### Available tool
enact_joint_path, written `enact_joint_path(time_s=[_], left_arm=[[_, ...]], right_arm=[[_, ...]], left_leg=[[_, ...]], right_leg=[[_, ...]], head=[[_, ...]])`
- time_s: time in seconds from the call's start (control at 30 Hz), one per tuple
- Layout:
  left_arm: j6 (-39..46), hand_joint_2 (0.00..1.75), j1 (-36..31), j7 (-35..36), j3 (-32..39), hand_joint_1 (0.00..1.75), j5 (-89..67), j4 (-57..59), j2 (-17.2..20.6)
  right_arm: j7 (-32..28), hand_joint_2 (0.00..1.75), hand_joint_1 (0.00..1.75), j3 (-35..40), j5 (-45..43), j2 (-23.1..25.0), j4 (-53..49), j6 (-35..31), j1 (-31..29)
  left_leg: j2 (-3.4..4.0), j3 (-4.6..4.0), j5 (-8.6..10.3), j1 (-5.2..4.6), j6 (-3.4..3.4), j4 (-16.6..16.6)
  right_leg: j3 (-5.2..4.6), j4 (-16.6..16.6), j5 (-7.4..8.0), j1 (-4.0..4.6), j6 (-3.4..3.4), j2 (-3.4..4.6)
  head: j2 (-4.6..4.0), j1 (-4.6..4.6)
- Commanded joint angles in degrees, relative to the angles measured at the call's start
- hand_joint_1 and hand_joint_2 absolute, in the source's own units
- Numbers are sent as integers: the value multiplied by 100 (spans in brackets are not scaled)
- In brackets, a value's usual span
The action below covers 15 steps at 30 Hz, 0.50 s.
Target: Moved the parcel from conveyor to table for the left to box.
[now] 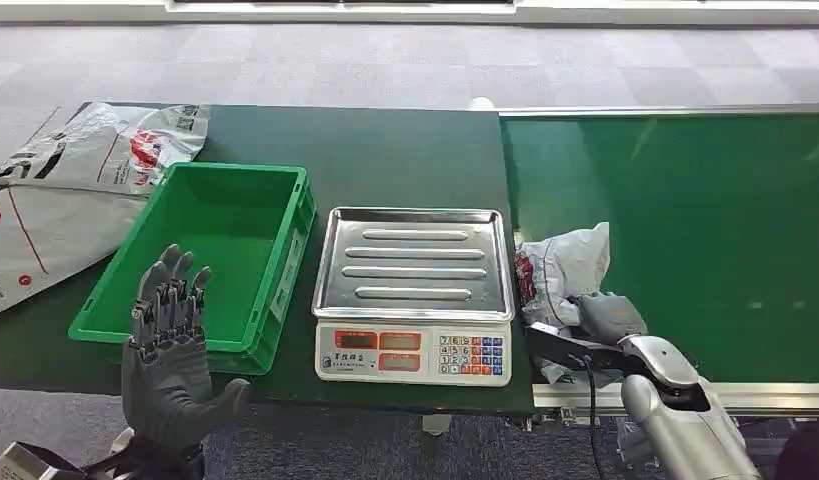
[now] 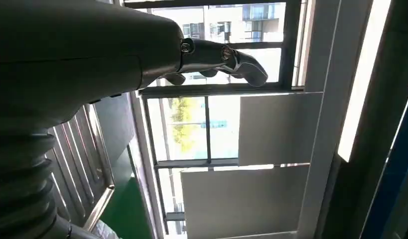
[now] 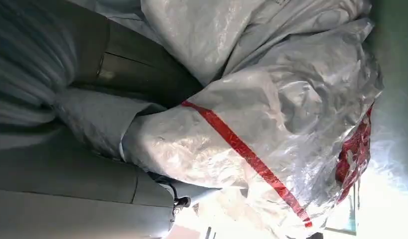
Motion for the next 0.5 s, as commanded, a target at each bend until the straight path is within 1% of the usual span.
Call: enact_joint_path(time_s=[0.03,0.1,0.13,0.2,0.23,0.3,0.4,0.47,0.5], left_arm=[[16,175,-4,26,141,0,10,171,90],[16,175,-4,26,141,0,10,171,90],[16,175,-4,26,141,0,10,171,90],[16,175,-4,26,141,0,10,171,90],[16,175,-4,26,141,0,10,171,90],[16,175,-4,26,141,0,10,171,90],[16,175,-4,26,141,0,10,171,90],[16,175,-4,26,141,0,10,171,90],[16,175,-4,26,141,0,10,171,90]], right_arm=[[18,175,175,200,8,125,122,14,-276],[18,175,175,200,8,125,122,14,-276],[18,175,175,200,8,125,122,14,-276],[18,175,175,200,8,125,122,14,-276],[18,175,175,200,8,125,122,14,-276],[18,175,175,200,8,125,122,14,-276],[18,175,175,200,8,125,122,14,-276],[18,175,175,200,8,125,122,14,-276],[18,175,175,200,8,125,122,14,-276]], left_leg=[[27,15,-3,-1,-1,-9],[21,9,-3,-1,-1,-5],[39,24,-4,1,-3,-17],[17,6,-3,0,-1,-3],[28,14,-4,1,-2,-8],[20,8,-3,-1,-1,-4],[34,18,-3,0,-2,-13],[19,9,-3,-2,-1,-5],[27,15,-3,0,-1,-10]], right_leg=[[7,-9,4,0,-7,21],[2,-4,2,0,-5,17],[14,-19,7,4,-11,29],[1,-3,2,1,-4,14],[6,-9,4,2,-7,22],[2,-4,2,0,-5,16],[8,-13,6,2,-9,26],[2,-3,2,-1,-4,15],[8,-11,5,2,-7,20]], head=[[0,0],[0,0],[0,0],[0,0],[0,0],[0,0],[0,0],[0,0],[0,0]])
